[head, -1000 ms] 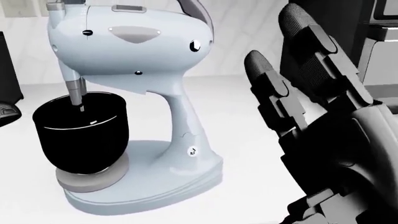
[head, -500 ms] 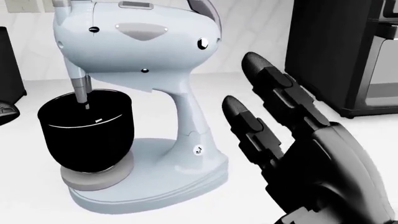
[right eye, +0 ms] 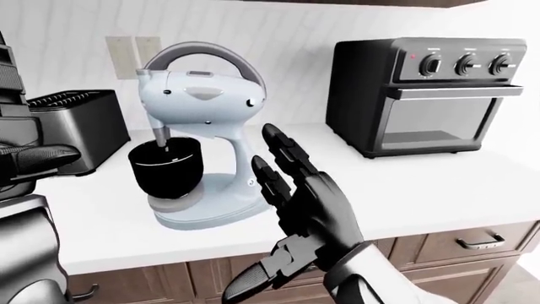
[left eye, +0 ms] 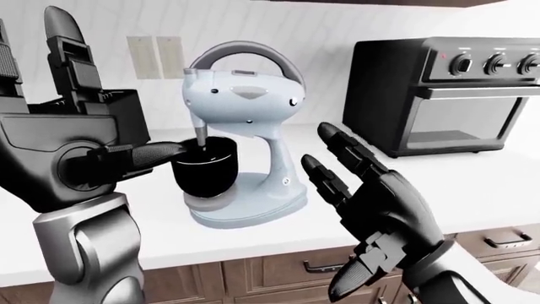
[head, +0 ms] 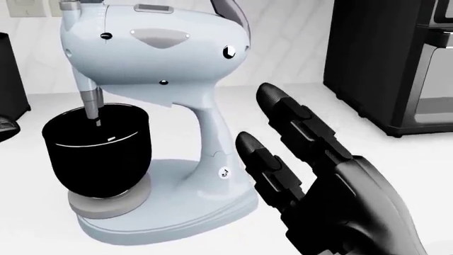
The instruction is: Open the stand mixer head.
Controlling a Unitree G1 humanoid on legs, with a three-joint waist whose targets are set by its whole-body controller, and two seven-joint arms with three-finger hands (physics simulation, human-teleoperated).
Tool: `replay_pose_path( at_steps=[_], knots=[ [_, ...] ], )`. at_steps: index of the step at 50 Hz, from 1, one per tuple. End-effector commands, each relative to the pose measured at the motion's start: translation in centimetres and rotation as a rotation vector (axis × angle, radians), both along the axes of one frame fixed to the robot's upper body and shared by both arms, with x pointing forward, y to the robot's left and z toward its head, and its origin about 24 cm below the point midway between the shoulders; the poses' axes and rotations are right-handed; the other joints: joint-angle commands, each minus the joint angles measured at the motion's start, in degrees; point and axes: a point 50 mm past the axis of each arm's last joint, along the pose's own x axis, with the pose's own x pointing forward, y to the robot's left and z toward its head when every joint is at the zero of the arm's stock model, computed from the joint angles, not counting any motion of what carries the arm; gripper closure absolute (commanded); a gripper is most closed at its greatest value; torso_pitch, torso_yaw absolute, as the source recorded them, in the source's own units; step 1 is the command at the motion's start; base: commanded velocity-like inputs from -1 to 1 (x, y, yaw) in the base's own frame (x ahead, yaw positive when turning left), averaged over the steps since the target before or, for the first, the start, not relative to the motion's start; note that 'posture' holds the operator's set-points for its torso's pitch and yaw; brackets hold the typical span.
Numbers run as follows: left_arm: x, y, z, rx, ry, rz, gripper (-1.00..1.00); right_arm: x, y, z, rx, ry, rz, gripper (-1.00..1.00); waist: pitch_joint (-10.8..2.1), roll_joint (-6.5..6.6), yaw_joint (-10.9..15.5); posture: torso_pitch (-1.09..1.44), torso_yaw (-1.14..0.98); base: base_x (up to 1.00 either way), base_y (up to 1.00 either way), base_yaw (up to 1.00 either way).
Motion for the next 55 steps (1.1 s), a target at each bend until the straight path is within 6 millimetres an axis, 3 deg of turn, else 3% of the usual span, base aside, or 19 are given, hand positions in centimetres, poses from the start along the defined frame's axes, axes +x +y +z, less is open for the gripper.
replay_pose_path(
  at_steps=[1,18,55],
  knots=[
    [-0.3,-0.2,0.7,0.011,-0.043,-0.008,-0.98,0.1,-0.1,0.5,0.014,-0.034,-0.006,-1.00,0.27,0.16,0.0,-0.47,0.00,0.00,0.00,0.00],
    [-0.2,0.1,0.7,0.004,-0.043,0.002,-0.97,0.7,0.2,-1.4,0.007,0.022,-0.017,-1.00,0.13,0.48,0.0,-0.47,0.00,0.00,0.00,0.00],
    [-0.3,0.2,0.5,0.002,-0.042,0.009,-0.98,0.9,1.1,-1.8,-0.036,0.045,0.054,-1.00,-0.02,0.74,0.0,-0.47,0.00,0.00,0.00,0.00]
  ],
)
